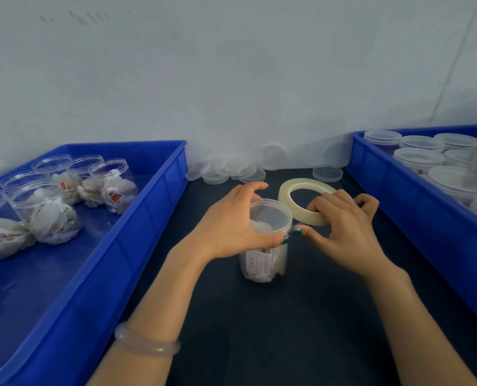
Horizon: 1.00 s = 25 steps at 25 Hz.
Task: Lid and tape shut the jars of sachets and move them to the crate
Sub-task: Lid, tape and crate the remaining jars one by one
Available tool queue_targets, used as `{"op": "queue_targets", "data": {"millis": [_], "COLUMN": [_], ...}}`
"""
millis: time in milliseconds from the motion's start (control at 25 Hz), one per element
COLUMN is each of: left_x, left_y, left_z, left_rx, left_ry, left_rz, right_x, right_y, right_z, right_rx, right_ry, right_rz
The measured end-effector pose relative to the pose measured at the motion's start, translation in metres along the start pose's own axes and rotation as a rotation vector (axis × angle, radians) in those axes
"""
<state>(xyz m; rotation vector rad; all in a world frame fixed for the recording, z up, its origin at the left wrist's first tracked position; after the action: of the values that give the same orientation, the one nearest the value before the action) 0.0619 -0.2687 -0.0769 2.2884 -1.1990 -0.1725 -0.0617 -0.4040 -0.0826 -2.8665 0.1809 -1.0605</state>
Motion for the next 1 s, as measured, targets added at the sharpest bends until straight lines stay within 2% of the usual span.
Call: {"op": "queue_targets", "data": {"millis": [120,320,560,640,800,1000], "left_x": [0.003,0.006,0.006,0.009,0.016,0.017], "left_y": [-0.011,-0.012,-0.003,0.007,0.025,0.027], "left_z": [-0.008,-0.005,0.002,0.006,0.013,0.012], "left_rx": [-0.024,-0.136,-0.190,-0.102,0.271,0.231], "left_ry": [-0.059,-0.204,-0.308,-0.245,0.078,0.151], "left_rz": [-0.008,0.035,0.055,0.038,-0.013,0.034], "right_x": [-0.001,0.001,0.000,0.001,0.002,0.001], "right_y": [0.002,-0.002,-0.007,-0.009,-0.007,-0.008], "right_z": [0.007,0.001,0.008,0.009,0.008,0.007], "right_rx": [0.046,-0.058,-0.008,0.020,0.039,0.021], "right_ry": [-0.089,-0.007,0.012,0.028,0.033,0.061], "right_rz": [-0.018,0.039,0.076,0.071,0.062,0.078]}}
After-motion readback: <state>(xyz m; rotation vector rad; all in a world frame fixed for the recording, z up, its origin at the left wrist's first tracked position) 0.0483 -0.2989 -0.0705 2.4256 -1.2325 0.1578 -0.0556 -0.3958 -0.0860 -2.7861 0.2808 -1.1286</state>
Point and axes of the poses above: each hand's wrist, its own x-axis towards the middle knuckle, its own z-axis out of the palm, y = z × x, the point moved 8 cm from there along x, towards the middle knuckle, and after that the axes turned 8 degrees about -z, right-handed, at the moved point
